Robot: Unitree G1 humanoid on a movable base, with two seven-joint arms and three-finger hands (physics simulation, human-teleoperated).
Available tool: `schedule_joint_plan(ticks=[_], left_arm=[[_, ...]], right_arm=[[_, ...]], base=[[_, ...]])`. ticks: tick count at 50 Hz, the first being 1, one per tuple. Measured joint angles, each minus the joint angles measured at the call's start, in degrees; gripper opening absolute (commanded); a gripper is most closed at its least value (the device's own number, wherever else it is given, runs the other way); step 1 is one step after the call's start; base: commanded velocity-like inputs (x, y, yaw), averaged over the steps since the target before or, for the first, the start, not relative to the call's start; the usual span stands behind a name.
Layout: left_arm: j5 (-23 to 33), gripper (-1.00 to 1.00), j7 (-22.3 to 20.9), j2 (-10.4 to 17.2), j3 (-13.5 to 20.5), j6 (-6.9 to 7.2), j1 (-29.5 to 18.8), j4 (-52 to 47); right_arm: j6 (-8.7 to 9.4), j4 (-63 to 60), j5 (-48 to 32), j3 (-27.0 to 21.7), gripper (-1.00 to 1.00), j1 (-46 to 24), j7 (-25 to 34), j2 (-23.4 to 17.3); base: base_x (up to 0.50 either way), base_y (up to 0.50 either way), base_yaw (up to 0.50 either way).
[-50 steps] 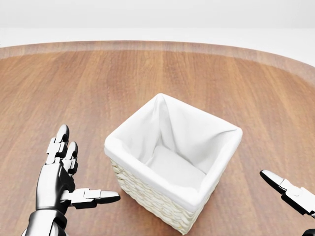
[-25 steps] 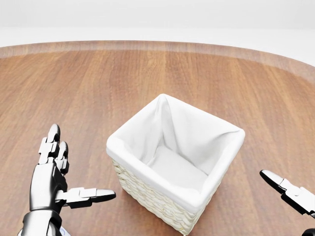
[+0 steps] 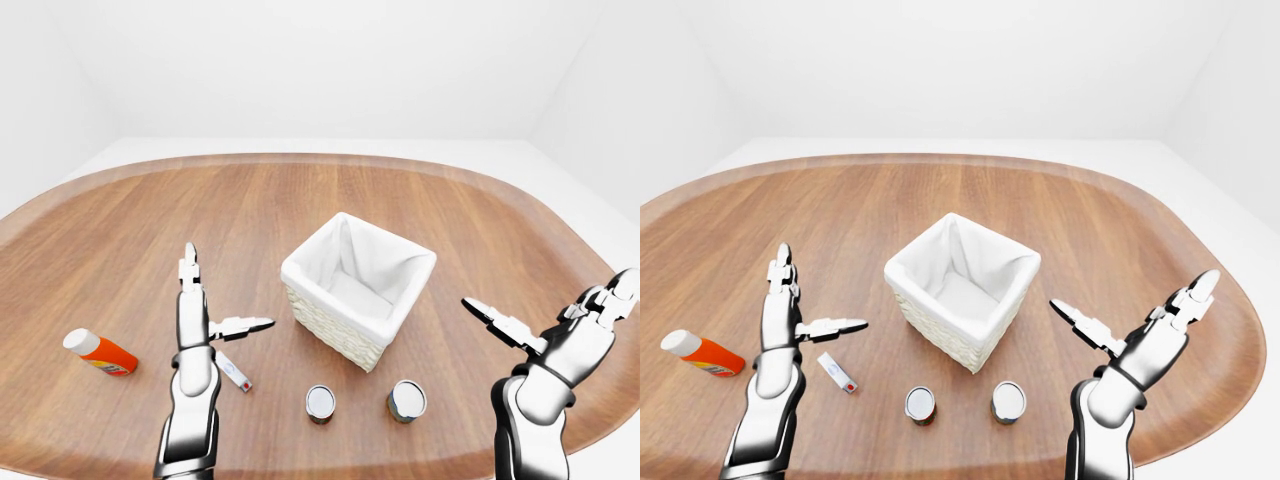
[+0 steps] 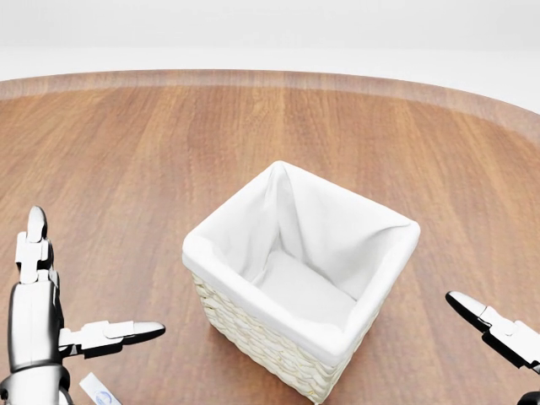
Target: Pick up the alphabet soup and the cream cheese box, and put them in the basket.
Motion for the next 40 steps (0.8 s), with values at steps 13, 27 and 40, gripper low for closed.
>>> schedule_joint_plan(ticks=[13, 27, 40], left_arm=[[13.97, 1.0, 9.81, 1.22, 0.71, 2.21, -1.32, -0.94], [31.47, 1.0, 13.71, 2.02, -0.59, 3.64, -0.96, -3.95], [42.99, 1.0, 15.0, 3.04, -0.36, 3.64, -1.13, -6.64]], right_arm=[[-0.08, -0.21, -0.22, 0.06, 1.0, 0.14, 0.0, 0.07], [0.1, -0.33, -0.34, -0.04, 1.0, 0.1, 0.0, 0.08], [0.08, -0.28, -0.55, -0.12, 1.0, 0.06, 0.0, 0.06]], base=[[0.0, 0.0, 0.0], [0.0, 0.0, 0.0], [0.0, 0.0, 0.0]])
